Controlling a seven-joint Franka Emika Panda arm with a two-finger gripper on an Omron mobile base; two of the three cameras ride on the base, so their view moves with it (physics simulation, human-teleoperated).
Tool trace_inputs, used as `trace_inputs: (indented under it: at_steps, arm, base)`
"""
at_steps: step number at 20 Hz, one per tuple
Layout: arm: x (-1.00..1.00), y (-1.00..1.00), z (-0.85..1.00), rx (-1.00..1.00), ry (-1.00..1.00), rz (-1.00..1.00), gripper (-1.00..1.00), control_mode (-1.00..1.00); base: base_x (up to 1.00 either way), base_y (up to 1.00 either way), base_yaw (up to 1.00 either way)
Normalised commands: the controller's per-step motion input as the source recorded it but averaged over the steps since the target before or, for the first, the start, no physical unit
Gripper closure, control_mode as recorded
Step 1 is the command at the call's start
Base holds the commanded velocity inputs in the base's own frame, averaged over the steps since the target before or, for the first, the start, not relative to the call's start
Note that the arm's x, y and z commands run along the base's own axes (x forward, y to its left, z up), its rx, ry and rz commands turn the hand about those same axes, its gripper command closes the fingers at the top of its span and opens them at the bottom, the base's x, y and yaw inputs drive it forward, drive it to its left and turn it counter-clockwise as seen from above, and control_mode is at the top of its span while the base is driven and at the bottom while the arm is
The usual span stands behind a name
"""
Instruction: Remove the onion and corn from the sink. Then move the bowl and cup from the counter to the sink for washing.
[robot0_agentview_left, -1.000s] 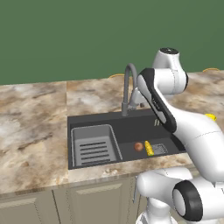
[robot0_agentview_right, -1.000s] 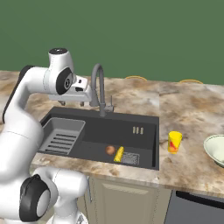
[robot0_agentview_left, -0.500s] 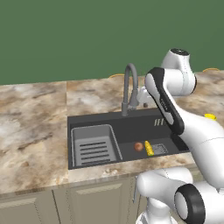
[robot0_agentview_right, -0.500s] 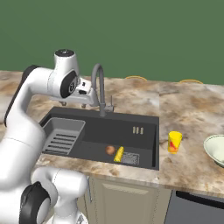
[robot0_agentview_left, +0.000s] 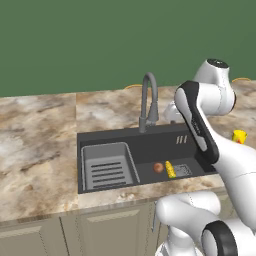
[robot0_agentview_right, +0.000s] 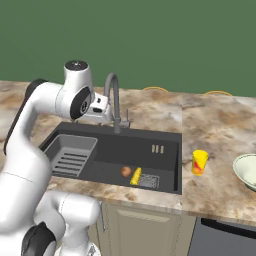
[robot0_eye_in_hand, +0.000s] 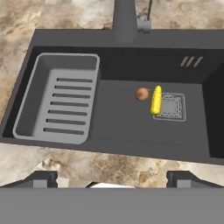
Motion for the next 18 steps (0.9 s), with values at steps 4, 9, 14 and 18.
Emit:
trace_inputs:
  at_steps: [4,9,14,18]
  arm:
    - [-0.18,-0.17,0.00,0.00,-0.01,-0.02,-1.00,-1.00]
    - [-0.13,-0.16,-0.05,0.00,-0.04,-0.03,-1.00,-1.00]
    - [-0.11,-0.17,-0.08,0.00,0.00,-0.02,-1.00,-1.00]
    - [-0.12,-0.15,-0.09,0.00,0.00,-0.03,-1.00,-1.00]
  base:
    - [0.00,0.00,0.00]
    - [0.00,0.00,0.00]
    - [0.00,0.00,0.00]
    - [0.00,0.00,0.00]
